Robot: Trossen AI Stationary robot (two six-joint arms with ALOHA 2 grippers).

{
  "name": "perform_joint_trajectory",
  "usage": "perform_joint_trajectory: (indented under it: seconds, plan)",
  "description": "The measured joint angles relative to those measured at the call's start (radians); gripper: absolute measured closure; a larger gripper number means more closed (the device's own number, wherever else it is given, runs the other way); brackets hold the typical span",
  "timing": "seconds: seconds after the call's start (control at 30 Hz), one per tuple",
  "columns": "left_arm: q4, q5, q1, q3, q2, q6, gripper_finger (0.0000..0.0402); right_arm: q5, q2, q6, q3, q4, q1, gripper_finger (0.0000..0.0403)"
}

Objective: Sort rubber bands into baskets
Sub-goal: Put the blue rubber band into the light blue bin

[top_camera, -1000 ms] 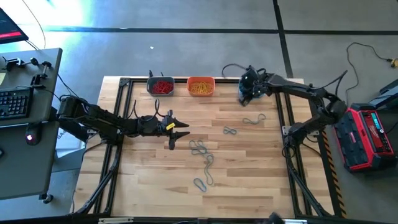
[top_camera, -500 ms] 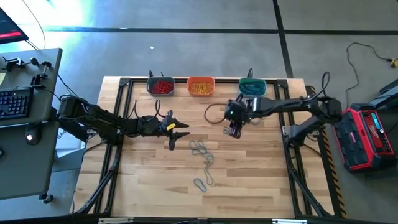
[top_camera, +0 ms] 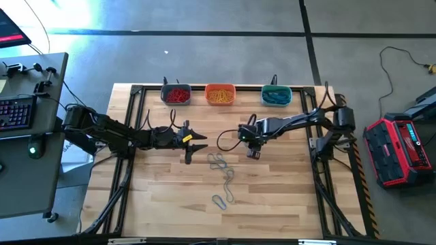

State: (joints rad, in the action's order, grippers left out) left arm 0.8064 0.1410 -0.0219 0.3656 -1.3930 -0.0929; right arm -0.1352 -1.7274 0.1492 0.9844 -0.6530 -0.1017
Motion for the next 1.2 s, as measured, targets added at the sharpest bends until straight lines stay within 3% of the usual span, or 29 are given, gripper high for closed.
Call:
perform_joint_trajectory:
  seconds: [0.2, 0.4, 0.7, 0.97, 1.13, 1.2]
  plan:
    - [-0.001, 0.0, 0.0, 0.0, 0.0, 0.0, 0.0248, -0.006, -0.023, -0.025, 0.001, -0.001, -0.001, 0.0306]
    - [-0.001, 0.0, 0.0, 0.0, 0.0, 0.0, 0.0248, 0.035, -0.014, -0.027, 0.002, -0.01, -0.002, 0.039]
    - [-0.001, 0.0, 0.0, 0.0, 0.0, 0.0, 0.0248, -0.033, 0.096, 0.0, 0.031, -0.093, 0.003, 0.0399]
    - [-0.002, 0.0, 0.0, 0.0, 0.0, 0.0, 0.0248, -0.261, 0.275, 0.046, 0.031, -0.209, -0.01, 0.0402]
    - [0.0, 0.0, 0.0, 0.0, 0.0, 0.0, 0.0248, -0.443, 0.364, 0.049, 0.031, -0.248, -0.07, 0.0402]
    - [0.0, 0.0, 0.0, 0.0, 0.0, 0.0, 0.0248, -0.461, 0.38, 0.002, 0.031, -0.239, -0.113, 0.0402]
